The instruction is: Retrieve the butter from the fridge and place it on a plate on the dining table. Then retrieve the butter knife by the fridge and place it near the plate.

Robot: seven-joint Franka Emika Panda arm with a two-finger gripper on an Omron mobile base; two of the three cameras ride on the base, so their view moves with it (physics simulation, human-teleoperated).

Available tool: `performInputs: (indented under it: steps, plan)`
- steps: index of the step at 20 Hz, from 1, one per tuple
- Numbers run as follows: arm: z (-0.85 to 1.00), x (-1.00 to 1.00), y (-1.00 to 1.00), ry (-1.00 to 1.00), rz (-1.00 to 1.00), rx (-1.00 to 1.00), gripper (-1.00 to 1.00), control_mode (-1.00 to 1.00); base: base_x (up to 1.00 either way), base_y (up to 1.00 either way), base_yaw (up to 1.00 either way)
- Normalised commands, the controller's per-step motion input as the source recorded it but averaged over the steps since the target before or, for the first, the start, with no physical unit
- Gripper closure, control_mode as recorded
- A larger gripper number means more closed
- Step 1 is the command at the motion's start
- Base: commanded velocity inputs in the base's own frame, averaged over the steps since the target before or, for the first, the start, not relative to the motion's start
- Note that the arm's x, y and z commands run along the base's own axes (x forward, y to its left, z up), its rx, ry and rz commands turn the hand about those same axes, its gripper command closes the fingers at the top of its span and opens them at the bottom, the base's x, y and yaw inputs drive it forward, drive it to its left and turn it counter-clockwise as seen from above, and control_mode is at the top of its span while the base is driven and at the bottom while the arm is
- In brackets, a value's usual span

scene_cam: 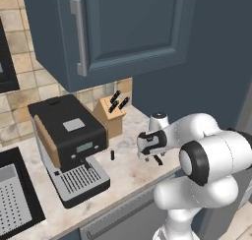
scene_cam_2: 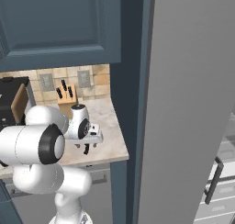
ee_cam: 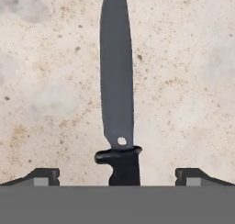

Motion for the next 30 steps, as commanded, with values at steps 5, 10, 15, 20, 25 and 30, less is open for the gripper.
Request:
performInputs:
  steps: [5, 10, 15, 20, 25, 30]
  plan:
    - [-0.11, 0.0, 0.0, 0.0, -0.01, 0.0, 1.0, -1.0, 0.0, 0.0, 0.0]
    - [-0.12, 0.0, 0.0, 0.0, 0.0, 0.0, 1.0, -1.0, 0.0, 0.0, 0.0]
    - [-0.12, 0.0, 0.0, 0.0, 0.0, 0.0, 1.0, -1.0, 0.0, 0.0, 0.0]
    - [-0.2, 0.0, 0.0, 0.0, 0.0, 0.0, 1.0, -1.0, 0.0, 0.0, 0.0]
    - [-0.03, 0.0, 0.0, 0.0, 0.0, 0.0, 1.0, -1.0, 0.0, 0.0, 0.0]
    - [0.56, 0.0, 0.0, 0.0, 0.0, 0.03, 1.0, -1.0, 0.0, 0.0, 0.0]
